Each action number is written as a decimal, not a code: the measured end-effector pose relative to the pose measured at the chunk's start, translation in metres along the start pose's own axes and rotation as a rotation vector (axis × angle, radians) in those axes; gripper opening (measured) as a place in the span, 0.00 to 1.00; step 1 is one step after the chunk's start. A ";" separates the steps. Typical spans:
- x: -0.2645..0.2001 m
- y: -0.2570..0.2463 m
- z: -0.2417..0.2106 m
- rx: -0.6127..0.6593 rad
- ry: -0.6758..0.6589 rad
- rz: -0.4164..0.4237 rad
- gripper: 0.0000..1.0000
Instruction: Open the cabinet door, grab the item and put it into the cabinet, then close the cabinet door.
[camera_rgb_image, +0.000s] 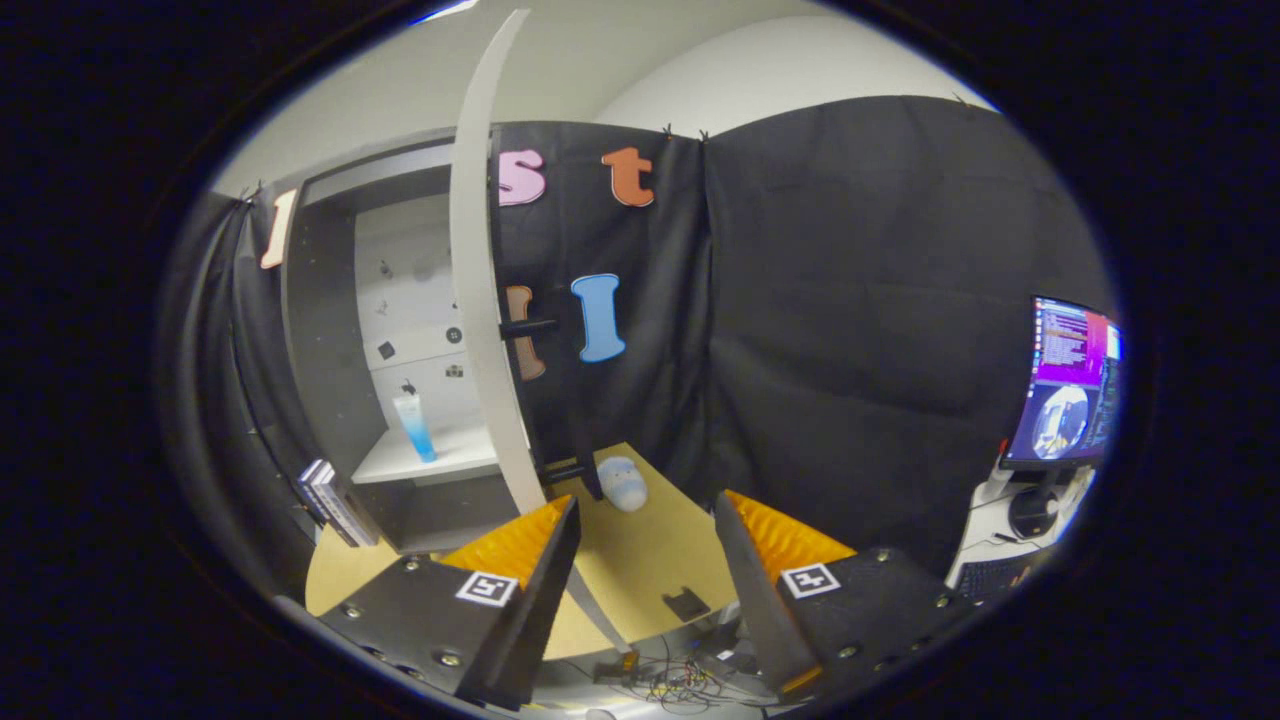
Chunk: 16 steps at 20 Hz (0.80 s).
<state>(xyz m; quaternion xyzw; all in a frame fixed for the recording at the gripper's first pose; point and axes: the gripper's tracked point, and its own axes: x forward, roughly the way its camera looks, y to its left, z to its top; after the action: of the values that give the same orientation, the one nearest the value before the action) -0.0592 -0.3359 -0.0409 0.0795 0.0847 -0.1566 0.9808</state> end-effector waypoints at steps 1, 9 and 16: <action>0.002 0.003 0.003 0.000 -0.003 0.003 0.82; -0.011 0.042 -0.004 -0.046 -0.046 0.048 0.81; -0.019 0.115 -0.016 -0.074 -0.029 0.222 0.81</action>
<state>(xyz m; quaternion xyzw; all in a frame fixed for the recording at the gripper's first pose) -0.0424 -0.2198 -0.0381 0.0498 0.0671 -0.0451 0.9955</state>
